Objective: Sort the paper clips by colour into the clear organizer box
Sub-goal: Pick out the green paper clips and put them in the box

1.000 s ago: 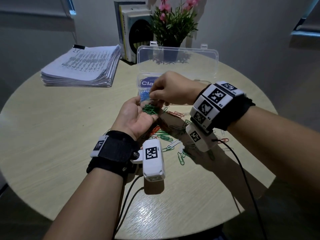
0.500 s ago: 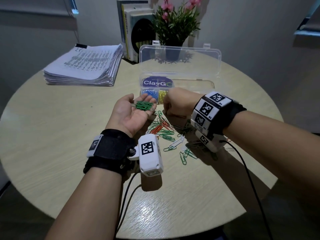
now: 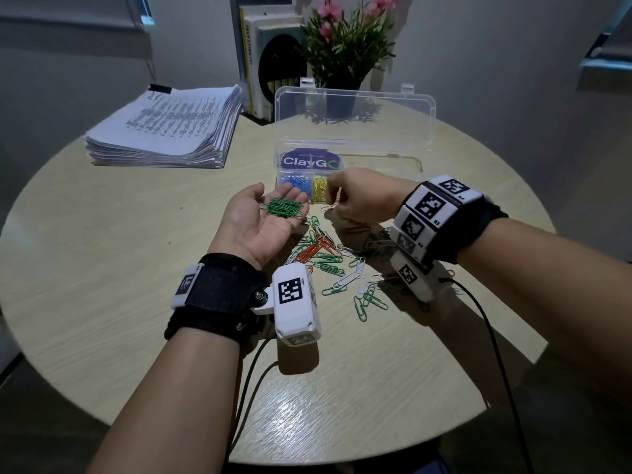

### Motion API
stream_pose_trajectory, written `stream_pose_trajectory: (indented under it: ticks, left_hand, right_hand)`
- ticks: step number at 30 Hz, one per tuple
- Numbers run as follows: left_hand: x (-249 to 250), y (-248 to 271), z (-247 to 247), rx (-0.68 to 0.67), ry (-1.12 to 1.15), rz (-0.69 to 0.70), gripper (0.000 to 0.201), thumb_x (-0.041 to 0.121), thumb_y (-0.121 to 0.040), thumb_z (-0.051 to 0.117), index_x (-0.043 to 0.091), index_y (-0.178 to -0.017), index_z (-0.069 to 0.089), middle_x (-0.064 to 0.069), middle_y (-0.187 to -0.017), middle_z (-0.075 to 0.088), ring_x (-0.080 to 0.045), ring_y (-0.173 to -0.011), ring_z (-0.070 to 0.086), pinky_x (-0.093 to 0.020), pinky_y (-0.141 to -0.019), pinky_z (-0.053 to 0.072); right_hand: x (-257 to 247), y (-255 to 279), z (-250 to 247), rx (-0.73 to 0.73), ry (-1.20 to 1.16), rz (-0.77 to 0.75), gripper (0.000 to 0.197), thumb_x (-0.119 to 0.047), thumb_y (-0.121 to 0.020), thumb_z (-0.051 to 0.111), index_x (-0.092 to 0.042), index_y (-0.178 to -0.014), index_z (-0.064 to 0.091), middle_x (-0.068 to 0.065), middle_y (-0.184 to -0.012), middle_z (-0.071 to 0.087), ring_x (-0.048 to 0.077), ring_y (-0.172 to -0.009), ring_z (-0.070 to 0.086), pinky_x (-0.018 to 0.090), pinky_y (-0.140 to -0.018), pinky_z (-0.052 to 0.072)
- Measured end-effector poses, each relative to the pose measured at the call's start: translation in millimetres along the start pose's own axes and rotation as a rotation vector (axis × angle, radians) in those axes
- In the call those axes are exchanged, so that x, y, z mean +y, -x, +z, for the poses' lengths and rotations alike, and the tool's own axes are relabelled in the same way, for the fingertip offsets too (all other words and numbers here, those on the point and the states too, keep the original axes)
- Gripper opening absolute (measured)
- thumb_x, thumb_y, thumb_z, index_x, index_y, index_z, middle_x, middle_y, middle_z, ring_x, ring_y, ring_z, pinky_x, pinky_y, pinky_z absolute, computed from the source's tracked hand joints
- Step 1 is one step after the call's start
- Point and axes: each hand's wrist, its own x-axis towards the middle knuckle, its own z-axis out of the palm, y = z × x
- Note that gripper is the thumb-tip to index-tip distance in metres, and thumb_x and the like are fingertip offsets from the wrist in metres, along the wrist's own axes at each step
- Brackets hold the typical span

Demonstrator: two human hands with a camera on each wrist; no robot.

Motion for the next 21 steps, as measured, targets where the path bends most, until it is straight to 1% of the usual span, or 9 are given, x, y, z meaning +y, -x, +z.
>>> stream_pose_trajectory:
  ticks: [5,7,10,13,15,17,18,19,21]
  left_hand:
    - [-2.3,1.8,-0.6,0.001,-0.031,-0.002,0.043,0.026,-0.101,0.030,-0.008,-0.096,0.057,-0.021,-0.099,0.058,-0.031,-0.093,0.056,-0.042,-0.095,0.040]
    - [-3.9,2.7,-0.7,0.003,-0.037,-0.002,0.042,0.025,-0.101,0.030,-0.007,-0.097,0.057,-0.021,-0.099,0.058,-0.031,-0.093,0.056,-0.042,-0.096,0.039]
    - [-4.8,3.6,-0.2,0.006,-0.038,-0.001,0.042,0.025,-0.101,0.030,-0.008,-0.097,0.056,-0.022,-0.100,0.057,-0.032,-0.092,0.055,-0.042,-0.099,0.037]
    - [-5.1,4.2,0.3,0.008,-0.039,-0.003,0.042,0.025,-0.101,0.030,-0.008,-0.097,0.055,-0.022,-0.100,0.057,-0.032,-0.094,0.054,-0.041,-0.099,0.036]
    - [-5.4,4.4,0.1,0.007,-0.040,-0.006,0.042,0.025,-0.101,0.029,-0.008,-0.097,0.055,-0.022,-0.100,0.057,-0.032,-0.100,0.053,-0.042,-0.099,0.036]
    - [-5.9,4.4,-0.4,0.008,-0.039,-0.009,0.042,0.025,-0.101,0.030,-0.008,-0.097,0.056,-0.021,-0.100,0.057,-0.031,-0.106,0.052,-0.042,-0.101,0.036]
    - [-6.0,4.4,-0.6,0.007,-0.037,-0.010,0.042,0.025,-0.101,0.030,-0.008,-0.097,0.056,-0.021,-0.100,0.057,-0.031,-0.107,0.051,-0.042,-0.103,0.036]
    - [-6.0,4.5,-0.6,0.006,-0.037,-0.012,0.042,0.026,-0.101,0.030,-0.008,-0.097,0.056,-0.021,-0.099,0.057,-0.031,-0.108,0.051,-0.042,-0.104,0.035]
    - [-5.8,4.3,-0.9,0.007,-0.040,-0.012,0.042,0.026,-0.101,0.030,-0.007,-0.096,0.056,-0.021,-0.099,0.057,-0.031,-0.107,0.052,-0.042,-0.104,0.035]
  right_hand:
    - [-5.1,6.7,-1.2,-0.105,-0.050,0.077,0.006,-0.012,-0.082,0.071,-0.013,-0.088,0.072,-0.005,-0.069,0.060,0.011,-0.064,0.053,0.023,-0.062,0.044]
    - [-9.2,7.1,1.6,-0.112,-0.031,0.092,0.009,-0.015,-0.082,0.071,-0.013,-0.089,0.074,-0.003,-0.073,0.065,0.013,-0.068,0.057,0.024,-0.065,0.048]
    - [-14.5,5.7,6.6,-0.126,-0.010,0.096,0.026,-0.026,-0.077,0.077,-0.010,-0.097,0.073,0.003,-0.088,0.069,0.018,-0.079,0.063,0.029,-0.072,0.054]
    - [-18.4,6.4,9.5,-0.124,-0.004,0.107,0.034,-0.031,-0.074,0.079,-0.008,-0.098,0.073,0.005,-0.091,0.071,0.019,-0.079,0.064,0.032,-0.073,0.056]
    - [-19.5,7.4,8.9,-0.140,-0.020,0.122,0.031,-0.028,-0.075,0.079,-0.007,-0.098,0.073,0.005,-0.090,0.071,0.018,-0.075,0.063,0.032,-0.068,0.056]
    - [-19.8,8.1,7.2,-0.153,-0.030,0.139,0.028,-0.023,-0.077,0.078,-0.006,-0.099,0.073,0.005,-0.087,0.068,0.017,-0.073,0.060,0.026,-0.058,0.052]
    - [-18.9,8.1,6.2,-0.152,-0.040,0.149,0.027,-0.021,-0.077,0.077,-0.006,-0.099,0.073,0.005,-0.085,0.067,0.017,-0.073,0.060,0.026,-0.057,0.051]
    - [-17.7,8.2,5.1,-0.149,-0.062,0.163,0.027,-0.020,-0.077,0.077,-0.005,-0.098,0.073,0.005,-0.085,0.067,0.018,-0.074,0.061,0.028,-0.060,0.053]
    - [-13.5,8.7,3.5,-0.147,-0.121,0.195,0.027,-0.020,-0.076,0.079,-0.004,-0.097,0.073,0.008,-0.089,0.070,0.022,-0.082,0.066,0.036,-0.076,0.059]
